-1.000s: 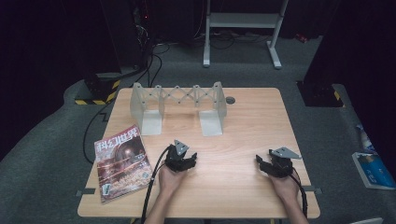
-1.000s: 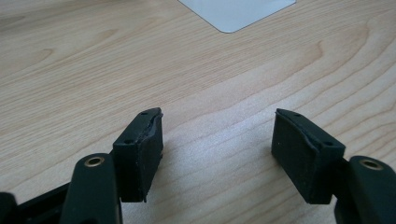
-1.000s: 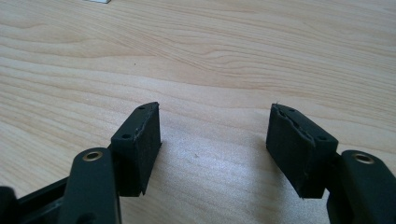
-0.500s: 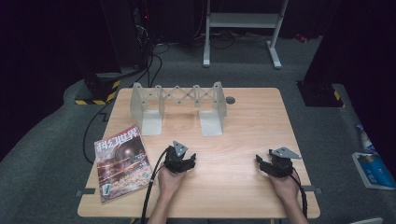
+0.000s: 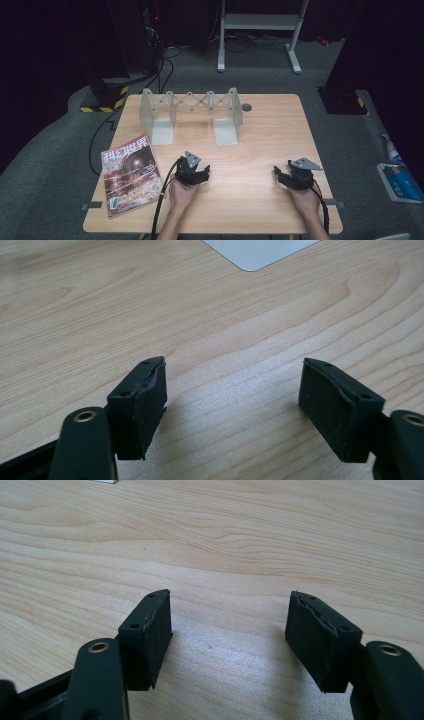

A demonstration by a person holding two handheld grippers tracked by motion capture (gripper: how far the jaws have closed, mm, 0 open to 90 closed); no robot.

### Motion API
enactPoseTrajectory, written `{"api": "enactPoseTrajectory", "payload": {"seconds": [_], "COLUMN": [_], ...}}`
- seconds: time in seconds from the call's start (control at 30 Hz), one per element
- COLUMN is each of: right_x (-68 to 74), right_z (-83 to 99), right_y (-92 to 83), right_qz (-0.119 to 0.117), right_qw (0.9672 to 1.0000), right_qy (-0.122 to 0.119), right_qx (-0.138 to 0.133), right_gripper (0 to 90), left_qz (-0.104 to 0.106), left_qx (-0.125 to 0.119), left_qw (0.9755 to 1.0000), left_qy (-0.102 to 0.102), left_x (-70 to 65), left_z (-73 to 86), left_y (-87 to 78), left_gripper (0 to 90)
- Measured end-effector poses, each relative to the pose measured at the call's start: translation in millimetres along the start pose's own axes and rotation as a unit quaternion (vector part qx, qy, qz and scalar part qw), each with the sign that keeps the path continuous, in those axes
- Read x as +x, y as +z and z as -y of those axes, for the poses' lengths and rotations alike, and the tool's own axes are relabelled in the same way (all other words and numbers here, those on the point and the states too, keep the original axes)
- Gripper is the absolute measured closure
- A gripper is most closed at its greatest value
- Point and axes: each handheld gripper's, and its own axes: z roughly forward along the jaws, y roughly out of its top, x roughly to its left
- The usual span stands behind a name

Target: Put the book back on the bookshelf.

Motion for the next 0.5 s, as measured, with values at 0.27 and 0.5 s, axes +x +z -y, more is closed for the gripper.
{"api": "enactPoseTrajectory", "payload": {"seconds": [0.27, 0.5], "right_x": [-0.1, 0.1], "right_z": [-0.2, 0.0], "right_y": [0.1, -0.1], "right_qz": [-0.001, -0.001], "right_qw": [1.0, 1.0], "right_qy": [0.0, 0.0], "right_qx": [0.0, 0.0], "right_gripper": [35.0, 34.9], "left_qz": [0.006, 0.001], "left_qx": [-0.011, -0.016], "left_qw": [0.9994, 0.9991], "left_qy": [-0.031, -0.04], "left_x": [5.8, 13.8], "left_z": [0.3, 0.0], "left_y": [-3.7, -16.6], "left_gripper": [25.9, 25.3]}}
